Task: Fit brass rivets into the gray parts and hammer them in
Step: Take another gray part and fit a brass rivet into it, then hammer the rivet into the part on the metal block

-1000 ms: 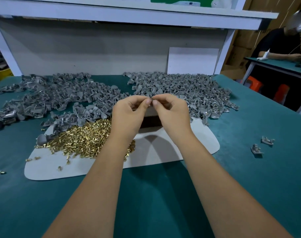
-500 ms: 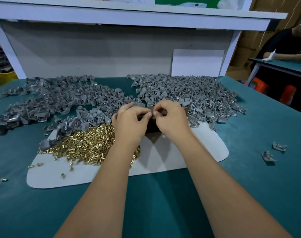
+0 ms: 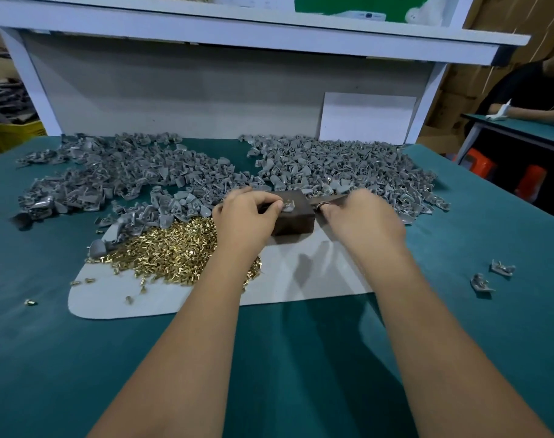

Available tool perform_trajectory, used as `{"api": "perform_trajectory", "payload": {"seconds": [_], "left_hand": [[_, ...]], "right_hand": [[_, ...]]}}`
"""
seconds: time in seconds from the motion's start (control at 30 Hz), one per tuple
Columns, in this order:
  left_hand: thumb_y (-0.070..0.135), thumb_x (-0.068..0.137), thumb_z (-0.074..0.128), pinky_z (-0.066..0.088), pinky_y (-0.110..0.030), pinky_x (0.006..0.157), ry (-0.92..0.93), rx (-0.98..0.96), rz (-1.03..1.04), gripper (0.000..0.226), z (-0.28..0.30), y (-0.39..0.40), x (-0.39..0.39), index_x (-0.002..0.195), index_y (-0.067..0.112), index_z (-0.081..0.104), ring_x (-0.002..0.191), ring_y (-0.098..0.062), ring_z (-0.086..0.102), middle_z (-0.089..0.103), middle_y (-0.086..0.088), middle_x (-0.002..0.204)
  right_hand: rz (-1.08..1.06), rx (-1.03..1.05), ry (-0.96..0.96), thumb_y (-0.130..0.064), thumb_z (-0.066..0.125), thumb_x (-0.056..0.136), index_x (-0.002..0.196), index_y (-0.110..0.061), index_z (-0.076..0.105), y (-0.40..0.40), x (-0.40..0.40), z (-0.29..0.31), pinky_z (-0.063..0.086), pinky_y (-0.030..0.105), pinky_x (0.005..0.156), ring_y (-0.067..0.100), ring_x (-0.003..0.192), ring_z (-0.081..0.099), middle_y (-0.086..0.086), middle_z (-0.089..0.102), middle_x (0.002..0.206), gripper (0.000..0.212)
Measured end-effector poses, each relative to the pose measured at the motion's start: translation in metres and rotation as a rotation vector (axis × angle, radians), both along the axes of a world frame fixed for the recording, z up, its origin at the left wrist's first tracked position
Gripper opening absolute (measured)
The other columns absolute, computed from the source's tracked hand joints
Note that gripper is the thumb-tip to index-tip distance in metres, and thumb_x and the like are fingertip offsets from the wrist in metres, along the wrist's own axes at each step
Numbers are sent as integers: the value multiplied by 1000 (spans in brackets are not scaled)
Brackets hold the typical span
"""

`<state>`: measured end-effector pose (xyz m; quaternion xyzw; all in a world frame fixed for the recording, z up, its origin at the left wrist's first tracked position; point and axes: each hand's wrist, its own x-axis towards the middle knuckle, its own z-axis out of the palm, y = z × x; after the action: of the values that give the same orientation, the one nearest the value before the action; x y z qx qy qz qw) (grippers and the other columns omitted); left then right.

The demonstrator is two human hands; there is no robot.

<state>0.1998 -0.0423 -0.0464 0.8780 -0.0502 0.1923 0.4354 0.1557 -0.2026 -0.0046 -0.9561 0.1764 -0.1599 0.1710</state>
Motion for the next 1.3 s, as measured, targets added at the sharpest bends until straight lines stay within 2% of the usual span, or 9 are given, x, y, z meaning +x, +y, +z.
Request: {"api": "perform_trajectory", "payload": {"seconds": [0.07, 0.13, 0.23, 0.33, 0.43, 0.53, 0.73, 1.03, 1.3], "left_hand": [[37, 89, 68, 23, -37, 106, -11, 11, 1, 10, -1, 0, -1, 96, 38, 75, 134, -15, 43, 65, 8, 123], [38, 88, 69, 23, -38, 107, -17, 20, 2, 10, -1, -1, -2, 96, 37, 75, 131, -16, 45, 66, 9, 120], [37, 87, 70, 25, -38, 108, -43, 29, 18, 10, 0, 2, -2, 94, 35, 76, 127, -15, 50, 68, 10, 115], [35, 86, 70, 33, -46, 109, -38, -1, 24, 6, 0, 7, 0, 88, 35, 76, 119, -18, 56, 71, 7, 109], [35, 86, 69, 41, -48, 103, 15, -59, 14, 8, 2, 7, -1, 80, 40, 69, 112, -19, 57, 71, 12, 103], [37, 86, 68, 41, -48, 103, 55, -63, 22, 15, 2, 5, -1, 73, 44, 64, 113, -19, 57, 70, 14, 105], [41, 86, 68, 24, -35, 98, 68, -69, 56, 12, -1, 5, 1, 74, 45, 66, 118, -13, 52, 69, 19, 107], [43, 84, 70, 16, -35, 89, 80, -109, 61, 26, -3, 3, 2, 61, 48, 60, 118, -11, 51, 68, 22, 105], [42, 85, 71, 22, -39, 100, 72, -103, 42, 24, -3, 6, 3, 64, 48, 61, 120, -10, 51, 68, 22, 108]], "right_hand": [[-14, -103, 188, -43, 53, 91, 78, -17, 46, 0, -11, -7, 35, 30, 63, 27, 79, 50, 4, 53, 84, 30], [28, -146, 224, -32, 56, 91, 100, -26, 51, 4, -17, -16, 36, 31, 65, 28, 89, 52, 7, 54, 96, 12], [30, -117, 180, -16, 53, 91, 122, -23, 49, 6, -18, -22, 37, 31, 66, 31, 100, 56, 10, 57, 110, 32], [-33, -73, 49, -14, 54, 90, 110, -8, 43, 1, -17, -21, 32, 29, 55, 28, 78, 53, 9, 61, 96, 24], [-30, -127, -106, -14, 52, 91, 97, -14, 31, -3, -21, -11, 20, 29, 45, 23, 57, 42, 2, 49, 72, 22], [42, -146, -247, -25, 49, 96, 104, -22, 42, -3, -27, 3, 16, 26, 44, 20, 52, 38, 1, 53, 74, 11], [207, -198, -228, -32, 51, 94, 131, -48, 45, 7, -35, 16, 35, 30, 60, 26, 86, 63, -4, 68, 102, 40], [242, -163, -173, -31, 49, 94, 131, -54, 43, 12, -40, 18, 37, 32, 62, 28, 89, 63, -2, 68, 101, 44], [219, -128, -146, -29, 48, 94, 133, -50, 44, 15, -40, 10, 38, 33, 65, 29, 93, 63, 0, 68, 105, 44]]}}
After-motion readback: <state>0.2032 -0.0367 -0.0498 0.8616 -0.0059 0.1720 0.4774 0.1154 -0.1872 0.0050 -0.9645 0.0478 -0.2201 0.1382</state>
